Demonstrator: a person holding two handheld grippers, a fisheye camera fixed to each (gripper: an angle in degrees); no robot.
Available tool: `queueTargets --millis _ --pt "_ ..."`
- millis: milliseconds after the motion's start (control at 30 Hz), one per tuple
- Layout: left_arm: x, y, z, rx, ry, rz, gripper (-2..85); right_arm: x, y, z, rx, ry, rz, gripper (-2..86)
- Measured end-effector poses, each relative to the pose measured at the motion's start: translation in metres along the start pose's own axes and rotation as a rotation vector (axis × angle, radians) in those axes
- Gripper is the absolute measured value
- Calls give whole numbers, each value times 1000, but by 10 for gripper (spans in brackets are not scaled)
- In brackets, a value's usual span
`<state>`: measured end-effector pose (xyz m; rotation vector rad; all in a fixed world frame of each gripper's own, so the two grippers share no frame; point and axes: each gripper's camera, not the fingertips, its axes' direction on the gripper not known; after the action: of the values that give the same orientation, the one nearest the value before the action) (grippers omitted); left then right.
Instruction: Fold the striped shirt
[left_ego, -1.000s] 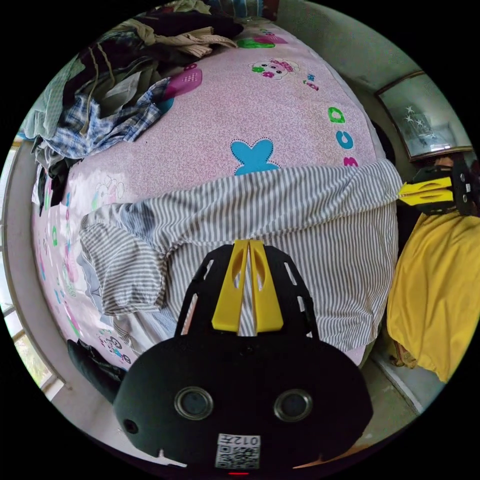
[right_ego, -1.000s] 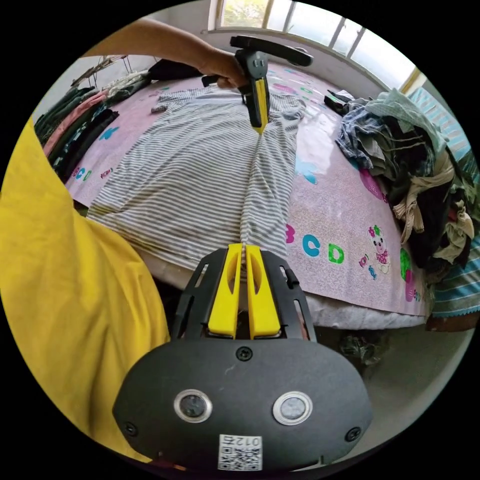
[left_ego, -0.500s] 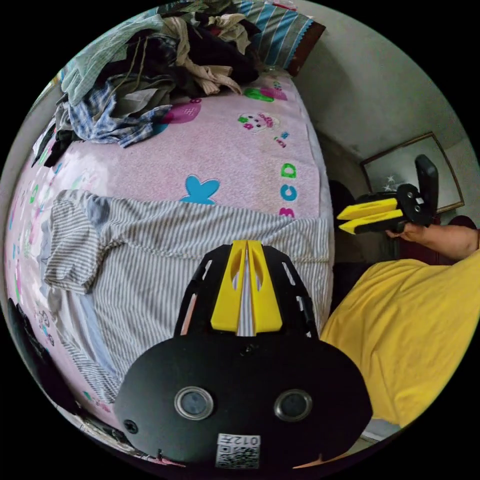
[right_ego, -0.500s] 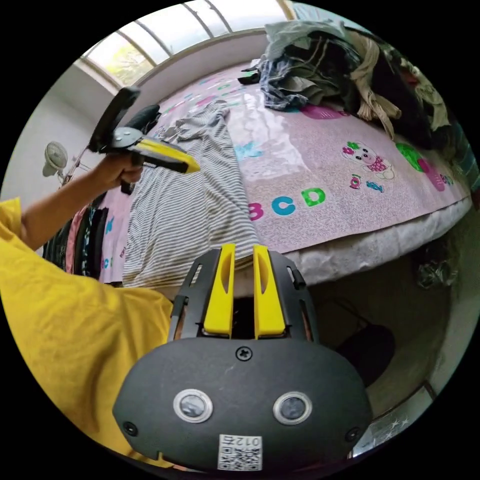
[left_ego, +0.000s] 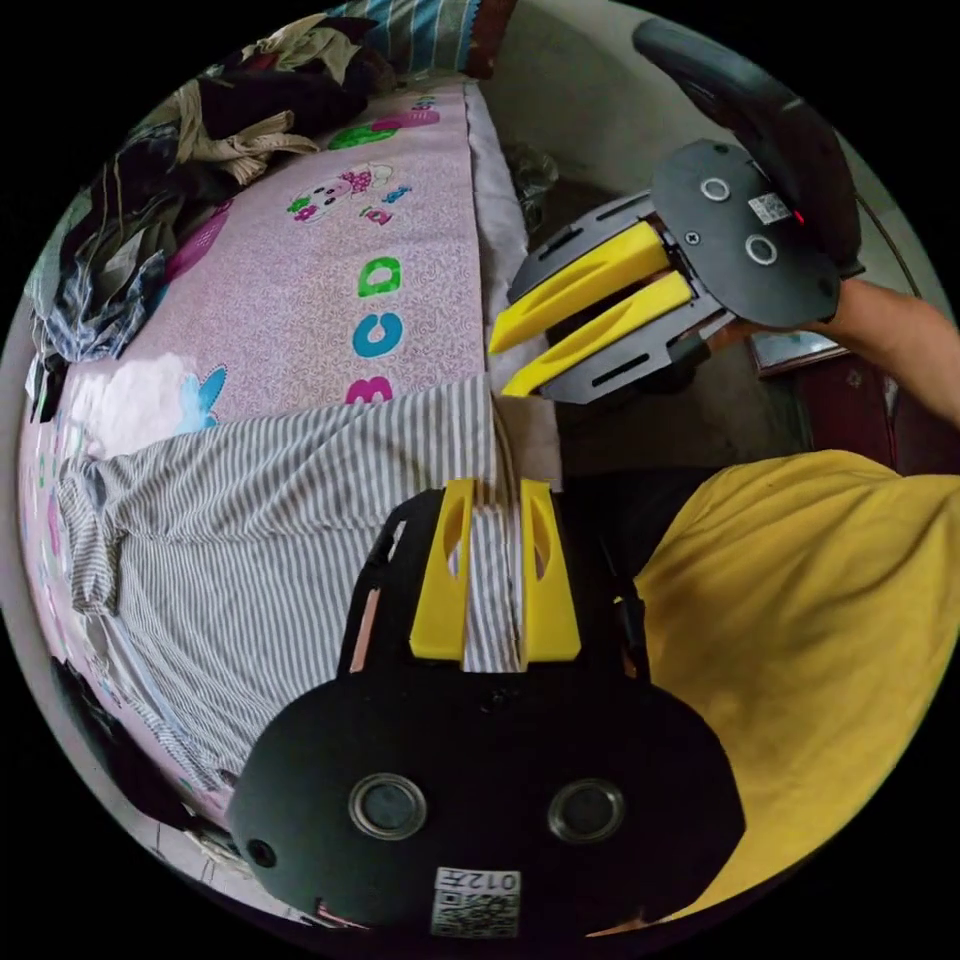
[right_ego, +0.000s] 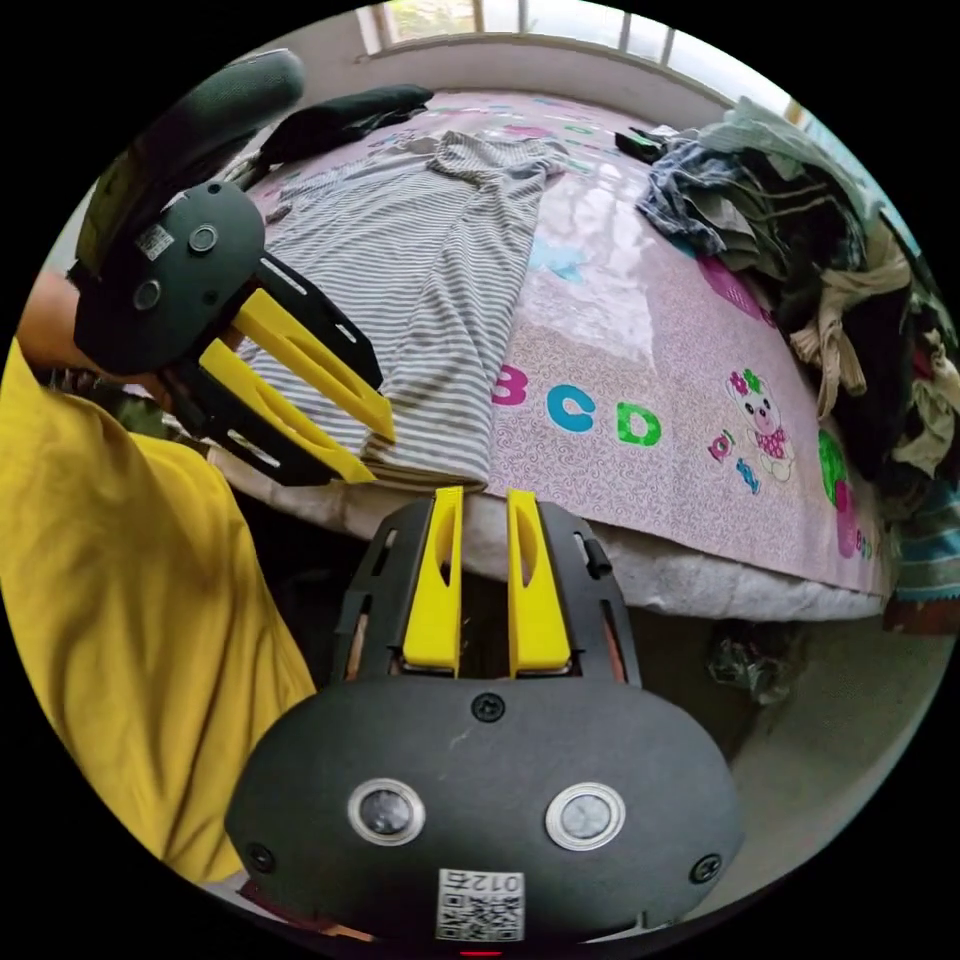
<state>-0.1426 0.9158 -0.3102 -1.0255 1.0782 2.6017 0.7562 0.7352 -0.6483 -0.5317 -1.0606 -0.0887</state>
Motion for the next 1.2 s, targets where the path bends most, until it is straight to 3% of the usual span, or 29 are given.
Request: queueTargets --millis 167,567,767,933,1033,1133,1200 --pt "-2 9 8 -2 -122 -102 11 2 -16 -2 26 -1 -99 16" --pt "-19 65 19 43 -54 -186 2 30 -32 -24 -30 -57 -190 5" --pt "-31 85 27 104 172 -151 3 72 -96 -66 105 -187 -148 6" --pt "-56 91 47 132 72 -328 3 83 -162 -53 81 -323 -158 7" --pt "-70 88 77 83 89 -370 4 88 -178 -33 -17 -331 -184 7" --pt "-71 89 125 -100 234 -318 4 97 -188 -37 -30 -355 -209 7" --pt "-68 104 137 -127 200 -309 4 104 -200 -45 -56 -388 -232 7"
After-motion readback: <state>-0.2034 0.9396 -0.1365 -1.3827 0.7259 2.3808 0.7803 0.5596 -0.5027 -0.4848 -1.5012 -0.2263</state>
